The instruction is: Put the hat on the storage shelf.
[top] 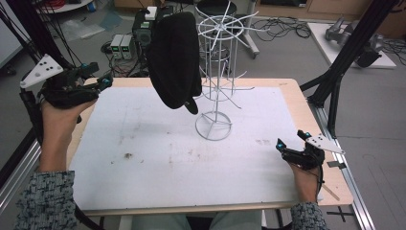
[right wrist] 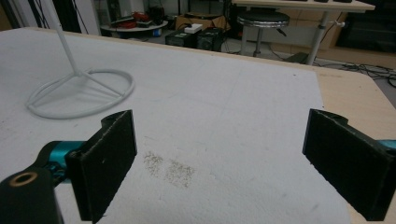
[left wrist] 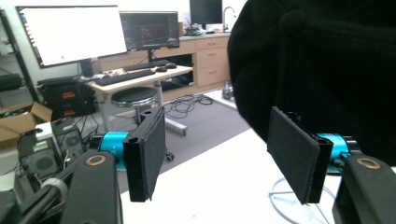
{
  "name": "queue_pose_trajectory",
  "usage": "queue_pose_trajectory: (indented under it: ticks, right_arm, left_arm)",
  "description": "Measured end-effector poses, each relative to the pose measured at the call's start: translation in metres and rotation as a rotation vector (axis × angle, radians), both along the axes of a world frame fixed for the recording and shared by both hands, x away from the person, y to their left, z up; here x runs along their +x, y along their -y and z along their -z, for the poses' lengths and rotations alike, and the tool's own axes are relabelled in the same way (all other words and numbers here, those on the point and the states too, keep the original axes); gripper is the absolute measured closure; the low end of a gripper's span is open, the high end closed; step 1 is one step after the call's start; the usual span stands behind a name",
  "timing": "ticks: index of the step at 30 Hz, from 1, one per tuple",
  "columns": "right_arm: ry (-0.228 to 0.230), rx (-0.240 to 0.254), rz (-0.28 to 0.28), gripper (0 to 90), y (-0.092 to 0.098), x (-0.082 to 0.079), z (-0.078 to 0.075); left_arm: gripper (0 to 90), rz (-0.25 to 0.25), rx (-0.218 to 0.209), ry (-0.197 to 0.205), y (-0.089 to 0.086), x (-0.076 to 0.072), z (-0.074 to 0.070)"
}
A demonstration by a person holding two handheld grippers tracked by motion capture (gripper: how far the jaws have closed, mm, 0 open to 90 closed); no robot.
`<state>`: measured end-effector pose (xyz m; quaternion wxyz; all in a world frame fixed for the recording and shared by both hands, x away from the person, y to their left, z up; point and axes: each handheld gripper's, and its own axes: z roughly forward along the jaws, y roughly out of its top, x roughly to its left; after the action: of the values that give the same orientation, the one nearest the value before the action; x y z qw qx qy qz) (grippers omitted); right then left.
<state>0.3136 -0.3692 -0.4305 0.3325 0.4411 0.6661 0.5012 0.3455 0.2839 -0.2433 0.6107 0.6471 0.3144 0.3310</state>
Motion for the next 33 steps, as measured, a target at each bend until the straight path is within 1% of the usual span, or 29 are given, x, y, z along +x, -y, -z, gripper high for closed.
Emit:
queue_pose_trajectory:
  ticks: [3, 4, 5, 6, 9, 10, 11, 12, 13, 15, 17, 18, 19, 20, 21, 23, 24, 25, 26, 27, 28, 29, 31, 32, 33]
  right_arm:
    - [0.000, 0.000, -0.002, 8.9, -0.001, 0.001, 0.000]
    - [-0.001, 0.001, 0.000, 8.9, -0.001, 0.001, 0.000]
    - [-0.001, 0.001, 0.000, 8.9, -0.001, 0.001, 0.000]
    - [0.002, -0.004, -0.001, 8.9, -0.001, 0.001, 0.000]
    - [0.001, 0.003, 0.000, 8.9, -0.001, 0.001, 0.000]
    - [0.001, 0.006, 0.000, 8.9, -0.001, 0.001, 0.000]
    - [0.001, 0.006, 0.000, 8.9, -0.001, 0.001, 0.000]
    - [0.002, 0.000, 0.001, 8.9, -0.001, 0.001, 0.000]
    - [0.004, 0.005, -0.001, 8.9, -0.001, 0.002, 0.000]
    - [0.000, 0.005, -0.002, 8.9, -0.002, 0.002, 0.000]
    - [0.002, 0.003, -0.002, 8.9, -0.002, 0.002, 0.000]
    - [-0.001, 0.003, -0.003, 8.9, -0.002, 0.002, 0.000]
    - [-0.002, 0.003, -0.002, 8.9, -0.002, 0.002, 0.000]
    - [0.001, 0.002, -0.002, 8.9, -0.002, 0.002, 0.000]
    - [0.001, 0.002, -0.002, 8.9, -0.002, 0.002, 0.000]
    - [-0.001, 0.004, -0.001, 8.9, -0.002, 0.002, 0.000]
    - [-0.002, 0.005, -0.001, 8.9, -0.002, 0.002, 0.000]
    - [-0.003, 0.003, -0.003, 8.9, -0.002, 0.002, 0.000]
    - [-0.002, -0.001, -0.004, 8.9, -0.002, 0.002, 0.000]
    - [-0.004, 0.001, -0.003, 8.9, -0.003, 0.002, 0.000]
    - [-0.004, 0.001, -0.004, 8.9, -0.003, 0.002, 0.000]
    - [-0.004, 0.001, -0.004, 8.9, -0.003, 0.002, 0.000]
    - [-0.002, 0.001, -0.003, 8.9, -0.003, 0.002, 0.000]
    - [-0.002, 0.000, -0.004, 8.9, -0.003, 0.002, 0.000]
    - [-0.003, 0.002, -0.003, 8.9, -0.003, 0.002, 0.000]
  left_arm:
    - [35.2, -0.028, -0.007, -0.010, -0.004, -0.004, 0.008]
    - [32.8, -0.028, -0.007, -0.010, -0.004, -0.004, 0.008]
    - [32.8, -0.052, -0.017, -0.014, -0.005, -0.005, 0.012]
    - [29.2, -0.062, -0.018, -0.017, -0.007, -0.005, 0.014]
    - [29.2, -0.083, -0.033, -0.038, -0.011, -0.009, 0.029]
    - [29.2, -0.083, -0.033, -0.038, -0.011, -0.009, 0.029]
    - [29.2, -0.093, -0.032, -0.041, -0.012, -0.010, 0.033]
    - [28.6, -0.105, -0.040, -0.045, -0.014, -0.012, 0.038]
    - [28.4, -0.105, -0.040, -0.045, -0.014, -0.012, 0.038]
    - [28.4, -0.124, -0.030, -0.046, -0.015, -0.014, 0.046]
    - [28.3, -0.129, -0.024, -0.048, -0.016, -0.015, 0.049]
    - [28.3, -0.131, -0.020, -0.050, -0.016, -0.017, 0.056]
    - [28.3, -0.131, -0.020, -0.050, -0.016, -0.017, 0.056]
    - [28.2, -0.136, -0.017, -0.049, -0.016, -0.019, 0.063]
    - [28.0, -0.136, -0.017, -0.049, -0.016, -0.019, 0.063]
    - [27.8, -0.133, -0.018, -0.057, -0.018, -0.021, 0.075]
    - [27.7, -0.133, -0.018, -0.057, -0.018, -0.021, 0.075]
    - [27.1, -0.142, -0.020, -0.063, -0.019, -0.022, 0.083]
    - [26.4, -0.142, -0.020, -0.063, -0.019, -0.022, 0.083]
    - [26.3, -0.147, -0.026, -0.071, -0.020, -0.022, 0.091]
    - [26.3, -0.151, -0.028, -0.078, -0.021, -0.022, 0.094]
    - [26.1, -0.151, -0.028, -0.078, -0.021, -0.022, 0.094]
    - [26.0, -0.166, -0.025, -0.093, -0.022, -0.022, 0.103]
    - [26.0, -0.172, -0.011, -0.097, -0.022, -0.021, 0.105]
    - [26.0, -0.172, -0.011, -0.097, -0.022, -0.021, 0.105]
